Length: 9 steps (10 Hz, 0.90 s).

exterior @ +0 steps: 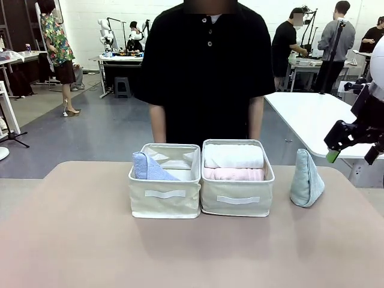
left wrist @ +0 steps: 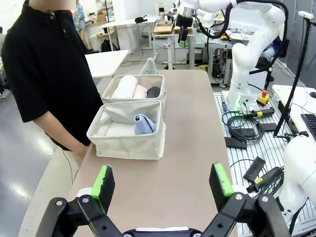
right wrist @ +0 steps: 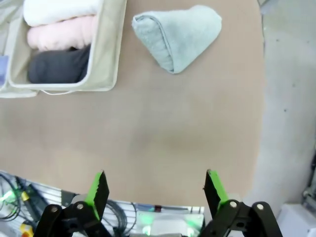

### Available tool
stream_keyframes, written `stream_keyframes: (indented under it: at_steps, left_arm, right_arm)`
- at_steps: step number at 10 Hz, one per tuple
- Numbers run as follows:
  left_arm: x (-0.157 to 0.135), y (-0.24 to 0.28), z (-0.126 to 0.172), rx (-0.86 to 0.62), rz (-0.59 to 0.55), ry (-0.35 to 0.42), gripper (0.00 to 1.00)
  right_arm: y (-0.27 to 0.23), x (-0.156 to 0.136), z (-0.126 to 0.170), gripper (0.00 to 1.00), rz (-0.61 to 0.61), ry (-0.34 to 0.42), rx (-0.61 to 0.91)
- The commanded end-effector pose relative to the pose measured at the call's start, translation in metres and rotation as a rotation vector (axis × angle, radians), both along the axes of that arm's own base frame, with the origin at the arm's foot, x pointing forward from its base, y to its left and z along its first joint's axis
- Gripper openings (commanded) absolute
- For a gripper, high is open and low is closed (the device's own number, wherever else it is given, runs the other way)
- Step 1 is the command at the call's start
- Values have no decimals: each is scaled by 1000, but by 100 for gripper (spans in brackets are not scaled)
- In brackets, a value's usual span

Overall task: Sort the towels based on their folding style.
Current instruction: Pick up another triangle-folded towel from the table and place it in the left Fabric basket.

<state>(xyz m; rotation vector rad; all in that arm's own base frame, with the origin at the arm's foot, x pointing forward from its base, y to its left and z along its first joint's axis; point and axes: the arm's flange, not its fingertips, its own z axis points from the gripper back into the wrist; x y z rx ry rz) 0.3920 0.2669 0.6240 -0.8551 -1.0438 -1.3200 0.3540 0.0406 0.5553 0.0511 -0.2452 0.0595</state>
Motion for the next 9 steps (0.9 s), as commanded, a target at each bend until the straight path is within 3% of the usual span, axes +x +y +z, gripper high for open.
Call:
stream_keyframes:
  at_steps: [1, 7, 9]
  left_arm:
    - [-4, -1, 0, -6, -1, -7, 100]
    - [-4, -1, 0, -6, -1, -7, 100]
    - [-4, -1, 0, -6, -1, -7, 100]
  right_arm:
    - [0, -8, 8, 100, 8, -29, -42]
    - [0, -7, 11, 100, 9, -33, -23]
    - [32, 30, 5, 100, -182, -131, -6]
